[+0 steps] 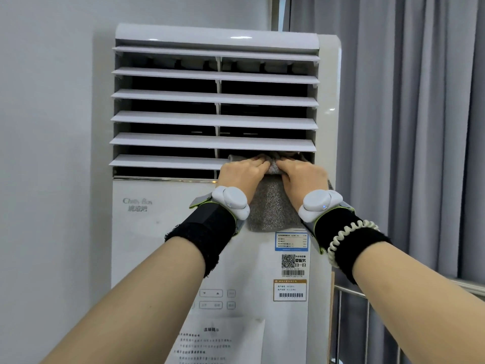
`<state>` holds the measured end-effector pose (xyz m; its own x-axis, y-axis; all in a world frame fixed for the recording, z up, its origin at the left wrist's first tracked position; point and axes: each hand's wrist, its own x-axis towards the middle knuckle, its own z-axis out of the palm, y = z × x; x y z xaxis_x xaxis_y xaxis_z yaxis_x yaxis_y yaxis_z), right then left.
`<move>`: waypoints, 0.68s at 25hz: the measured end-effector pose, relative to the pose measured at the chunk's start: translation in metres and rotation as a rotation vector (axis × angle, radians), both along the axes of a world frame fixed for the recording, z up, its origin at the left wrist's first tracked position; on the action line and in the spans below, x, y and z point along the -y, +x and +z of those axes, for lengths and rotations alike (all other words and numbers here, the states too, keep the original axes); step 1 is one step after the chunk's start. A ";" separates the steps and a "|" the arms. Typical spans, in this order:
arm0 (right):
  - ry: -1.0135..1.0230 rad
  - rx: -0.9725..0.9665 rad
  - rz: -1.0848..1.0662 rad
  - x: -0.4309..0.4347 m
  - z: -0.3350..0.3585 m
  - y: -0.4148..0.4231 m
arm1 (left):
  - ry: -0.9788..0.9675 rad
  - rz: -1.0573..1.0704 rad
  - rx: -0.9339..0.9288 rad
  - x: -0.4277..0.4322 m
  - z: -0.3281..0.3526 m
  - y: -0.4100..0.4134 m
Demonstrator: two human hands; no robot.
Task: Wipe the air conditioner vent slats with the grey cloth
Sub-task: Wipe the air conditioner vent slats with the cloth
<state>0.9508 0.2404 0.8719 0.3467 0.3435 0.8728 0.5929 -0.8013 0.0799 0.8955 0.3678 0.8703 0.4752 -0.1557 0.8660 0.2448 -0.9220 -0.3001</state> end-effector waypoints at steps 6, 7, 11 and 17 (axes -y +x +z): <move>-0.028 0.031 0.073 -0.041 -0.002 -0.019 | 0.094 -0.112 0.168 -0.041 -0.006 -0.031; -0.029 0.031 0.094 -0.047 -0.003 -0.022 | 0.103 -0.116 0.165 -0.048 -0.006 -0.035; -0.040 0.041 0.183 -0.076 -0.004 -0.037 | 0.117 -0.118 0.174 -0.080 -0.007 -0.054; -0.063 0.072 0.229 -0.134 -0.004 -0.061 | 0.087 -0.060 0.193 -0.130 -0.009 -0.084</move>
